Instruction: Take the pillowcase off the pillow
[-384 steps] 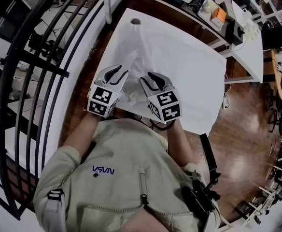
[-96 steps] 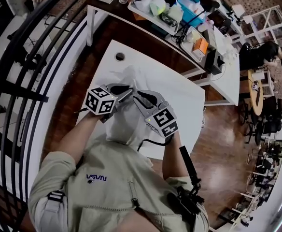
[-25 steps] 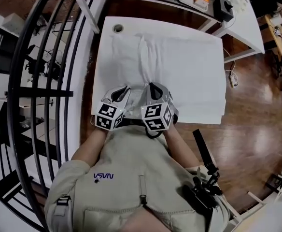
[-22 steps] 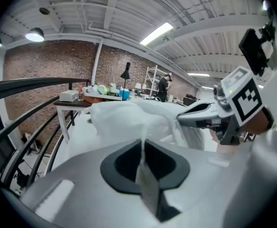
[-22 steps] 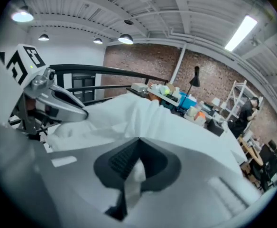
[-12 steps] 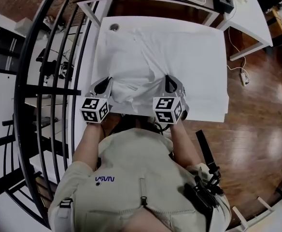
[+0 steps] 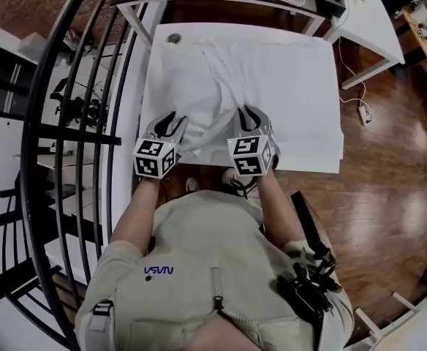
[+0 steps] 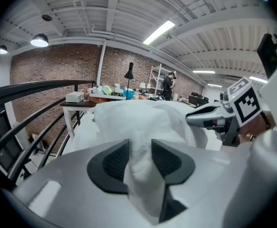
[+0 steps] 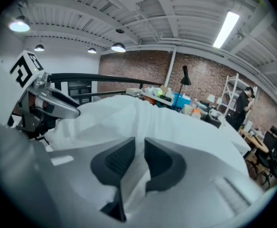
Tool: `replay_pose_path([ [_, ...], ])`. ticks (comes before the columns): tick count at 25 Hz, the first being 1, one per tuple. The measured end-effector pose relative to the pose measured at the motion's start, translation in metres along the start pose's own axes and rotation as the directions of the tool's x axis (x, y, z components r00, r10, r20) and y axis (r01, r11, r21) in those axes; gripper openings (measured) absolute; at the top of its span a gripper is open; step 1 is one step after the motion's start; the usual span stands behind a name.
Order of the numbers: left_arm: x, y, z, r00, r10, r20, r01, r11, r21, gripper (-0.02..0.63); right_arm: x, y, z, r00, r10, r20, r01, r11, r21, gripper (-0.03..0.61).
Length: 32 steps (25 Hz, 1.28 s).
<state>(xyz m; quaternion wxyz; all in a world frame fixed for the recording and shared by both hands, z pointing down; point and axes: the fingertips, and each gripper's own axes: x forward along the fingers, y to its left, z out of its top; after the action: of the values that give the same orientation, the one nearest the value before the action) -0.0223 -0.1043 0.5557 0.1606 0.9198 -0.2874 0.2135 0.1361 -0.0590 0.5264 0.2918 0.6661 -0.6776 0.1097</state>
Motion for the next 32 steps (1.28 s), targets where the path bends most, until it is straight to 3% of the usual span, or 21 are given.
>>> replay_pose_path([
  [4, -0.031, -0.013, 0.004, 0.996, -0.07, 0.054, 0.071, 0.997, -0.023, 0.177, -0.024, 0.019, 0.01, 0.999, -0.017, 0.029, 0.015, 0.999, 0.039, 0.112],
  [7, -0.048, -0.023, -0.014, 0.992, -0.115, 0.049, 0.117, 0.992, -0.038, 0.203, -0.044, 0.044, 0.008, 0.999, -0.025, 0.032, 0.023, 0.998, 0.059, 0.115],
  [14, -0.054, -0.029, -0.055, 0.98, -0.197, 0.006, 0.197, 0.977, -0.086, 0.221, -0.053, 0.115, -0.016, 0.994, 0.101, -0.04, -0.094, 0.985, 0.147, 0.166],
  [20, -0.041, -0.022, -0.059, 0.979, -0.206, -0.008, 0.203, 0.971, -0.125, 0.221, -0.047, 0.168, -0.03, 0.974, 0.215, -0.077, -0.208, 0.974, 0.084, 0.201],
  [25, -0.026, -0.034, -0.056, 0.97, -0.239, -0.054, 0.234, 0.969, -0.082, 0.219, -0.028, 0.176, -0.03, 0.961, 0.254, -0.105, -0.252, 0.967, 0.035, 0.207],
  [27, -0.025, -0.036, -0.052, 0.975, -0.217, -0.047, 0.213, 0.974, -0.075, 0.171, -0.022, 0.173, -0.031, 0.958, 0.26, -0.122, -0.261, 0.965, 0.012, 0.207],
  [30, -0.028, -0.033, -0.047, 0.987, -0.155, -0.037, 0.153, 0.987, -0.051, 0.047, -0.015, 0.169, -0.033, 0.958, 0.253, -0.138, -0.257, 0.966, -0.015, 0.2],
  [32, -0.034, -0.031, -0.042, 0.991, -0.134, -0.023, 0.133, 0.99, -0.036, 0.018, -0.012, 0.166, -0.034, 0.964, 0.228, -0.138, -0.235, 0.971, -0.036, 0.131],
])
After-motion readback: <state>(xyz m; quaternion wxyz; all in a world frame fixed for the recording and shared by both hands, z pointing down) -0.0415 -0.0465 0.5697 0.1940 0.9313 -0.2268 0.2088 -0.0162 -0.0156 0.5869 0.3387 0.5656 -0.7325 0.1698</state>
